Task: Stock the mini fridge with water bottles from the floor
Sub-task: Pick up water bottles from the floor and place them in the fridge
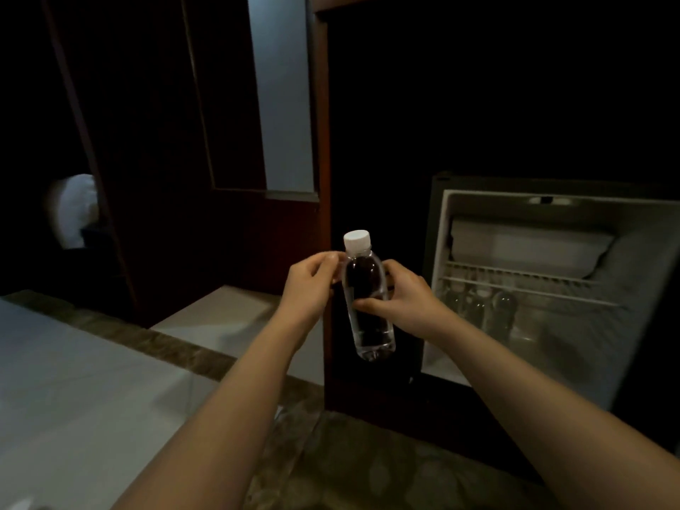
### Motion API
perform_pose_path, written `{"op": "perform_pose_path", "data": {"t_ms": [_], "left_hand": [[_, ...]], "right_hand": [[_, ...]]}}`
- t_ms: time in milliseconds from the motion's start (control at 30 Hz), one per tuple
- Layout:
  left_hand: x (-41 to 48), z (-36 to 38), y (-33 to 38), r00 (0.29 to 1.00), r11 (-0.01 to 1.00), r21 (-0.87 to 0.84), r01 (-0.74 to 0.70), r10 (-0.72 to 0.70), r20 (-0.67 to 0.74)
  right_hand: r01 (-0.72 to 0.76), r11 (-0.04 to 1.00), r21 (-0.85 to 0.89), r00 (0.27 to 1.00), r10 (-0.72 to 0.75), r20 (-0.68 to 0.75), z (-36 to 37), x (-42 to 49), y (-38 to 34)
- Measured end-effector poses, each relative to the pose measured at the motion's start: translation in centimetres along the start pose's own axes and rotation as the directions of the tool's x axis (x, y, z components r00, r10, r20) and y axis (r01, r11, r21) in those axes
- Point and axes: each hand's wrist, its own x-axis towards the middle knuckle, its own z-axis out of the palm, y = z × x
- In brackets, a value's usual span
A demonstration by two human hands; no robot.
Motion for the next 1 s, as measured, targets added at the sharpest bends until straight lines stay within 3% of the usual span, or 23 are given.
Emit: {"op": "perform_pose_path", "data": {"t_ms": [100, 333, 633, 767, 900, 1000], "left_hand": [[1.2, 2.4, 0.2, 0.993, 0.996, -0.042, 0.084, -0.08, 0.088], [3.7, 10.0, -1.4, 0.961, 0.993, -0.046, 0.107, -0.091, 0.262], [7.5, 19.1, -4.4, 0.864, 0.988, 0.103, -0.114, 0.048, 0.501], [9.2, 22.3, -5.2, 0.853, 0.966, 0.16, -0.201, 0.093, 0.514], [10.3, 24.5, -7.0, 0.865, 0.955, 0.224, -0.193, 0.058, 0.498], [10.7, 25.9, -9.0, 0.851, 0.951, 0.226, -0.21, 0.064, 0.521]], "right_hand": [[-0.032, 0.999, 0.041, 0.999, 0.033, -0.02, -2.9, 0.8, 1.5], [-0.11, 0.988, 0.111, 0.976, 0.129, -0.178, -9.4, 2.1, 5.1], [-0.229, 0.924, 0.306, 0.864, 0.338, -0.372, -14.8, 1.9, 9.5], [-0.334, 0.862, 0.382, 0.799, 0.474, -0.37, -16.0, 2.7, 11.7], [-0.345, 0.8, 0.49, 0.806, 0.52, -0.282, -16.1, 2.7, 14.5], [-0.36, 0.811, 0.462, 0.818, 0.512, -0.262, -15.7, 2.7, 16.8]]}}
